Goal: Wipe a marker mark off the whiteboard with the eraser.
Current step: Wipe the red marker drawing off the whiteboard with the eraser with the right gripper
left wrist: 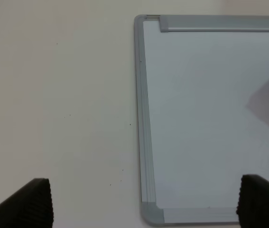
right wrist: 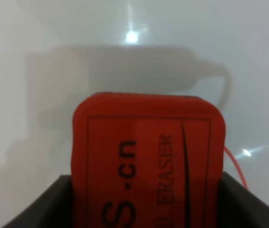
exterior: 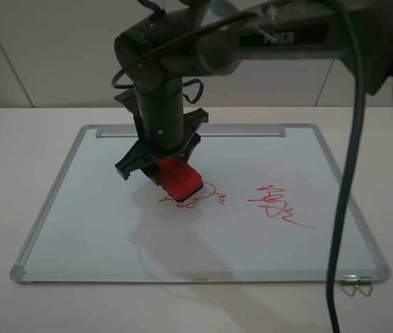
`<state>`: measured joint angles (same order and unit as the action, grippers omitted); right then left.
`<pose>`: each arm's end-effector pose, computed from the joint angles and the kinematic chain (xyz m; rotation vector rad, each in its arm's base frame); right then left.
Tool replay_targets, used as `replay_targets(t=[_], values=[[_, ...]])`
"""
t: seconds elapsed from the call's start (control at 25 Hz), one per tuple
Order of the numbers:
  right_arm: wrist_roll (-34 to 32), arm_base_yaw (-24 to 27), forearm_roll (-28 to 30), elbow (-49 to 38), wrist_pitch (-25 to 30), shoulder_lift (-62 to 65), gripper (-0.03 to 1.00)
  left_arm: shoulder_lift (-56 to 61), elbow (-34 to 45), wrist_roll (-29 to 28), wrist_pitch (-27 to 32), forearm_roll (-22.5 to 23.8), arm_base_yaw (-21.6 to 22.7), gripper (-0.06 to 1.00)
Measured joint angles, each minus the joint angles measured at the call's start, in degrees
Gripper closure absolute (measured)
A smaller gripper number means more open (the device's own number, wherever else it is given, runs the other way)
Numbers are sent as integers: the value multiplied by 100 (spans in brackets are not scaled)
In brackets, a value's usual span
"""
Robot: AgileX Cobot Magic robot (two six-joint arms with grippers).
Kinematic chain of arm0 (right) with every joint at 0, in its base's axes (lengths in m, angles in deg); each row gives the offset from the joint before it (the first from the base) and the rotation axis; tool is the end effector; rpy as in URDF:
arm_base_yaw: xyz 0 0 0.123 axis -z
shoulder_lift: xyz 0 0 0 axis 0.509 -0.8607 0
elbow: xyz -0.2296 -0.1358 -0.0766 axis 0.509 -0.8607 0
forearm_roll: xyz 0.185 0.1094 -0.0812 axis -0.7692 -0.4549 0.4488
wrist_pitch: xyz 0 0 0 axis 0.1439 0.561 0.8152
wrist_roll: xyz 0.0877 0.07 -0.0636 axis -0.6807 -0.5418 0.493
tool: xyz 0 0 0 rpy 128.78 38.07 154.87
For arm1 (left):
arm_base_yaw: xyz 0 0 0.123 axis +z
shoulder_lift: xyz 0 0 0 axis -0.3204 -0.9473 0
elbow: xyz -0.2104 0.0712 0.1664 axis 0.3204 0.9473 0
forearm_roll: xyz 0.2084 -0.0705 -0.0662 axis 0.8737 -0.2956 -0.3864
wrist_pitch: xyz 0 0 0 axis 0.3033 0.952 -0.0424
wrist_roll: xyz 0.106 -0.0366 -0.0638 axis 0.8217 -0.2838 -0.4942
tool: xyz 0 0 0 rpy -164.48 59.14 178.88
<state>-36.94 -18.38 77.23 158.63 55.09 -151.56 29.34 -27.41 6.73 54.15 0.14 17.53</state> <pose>0.3055 0.3166 0.1376 -1.0330 2.7413 -0.1304 0.0156 -0.0052 0.2483 0.0307 2.0420 -0.0598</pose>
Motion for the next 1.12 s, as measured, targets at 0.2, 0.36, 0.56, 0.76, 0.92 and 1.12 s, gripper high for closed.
replay_targets(t=[0.2, 0.36, 0.56, 0.76, 0.92, 1.12], values=[[11, -207, -156, 0, -280, -49, 46, 0, 0, 0, 0, 0, 0, 17], [18, -212, -198, -6, -433, -266, 46, 0, 0, 0, 0, 0, 0, 17], [18, -212, -241, -6, -694, -466, 46, 0, 0, 0, 0, 0, 0, 17], [18, -212, -248, -6, -830, -777, 46, 0, 0, 0, 0, 0, 0, 17], [18, -151, -281, -6, -935, -789, 46, 0, 0, 0, 0, 0, 0, 17], [18, 22, -377, 12, -956, -827, 46, 0, 0, 0, 0, 0, 0, 17]])
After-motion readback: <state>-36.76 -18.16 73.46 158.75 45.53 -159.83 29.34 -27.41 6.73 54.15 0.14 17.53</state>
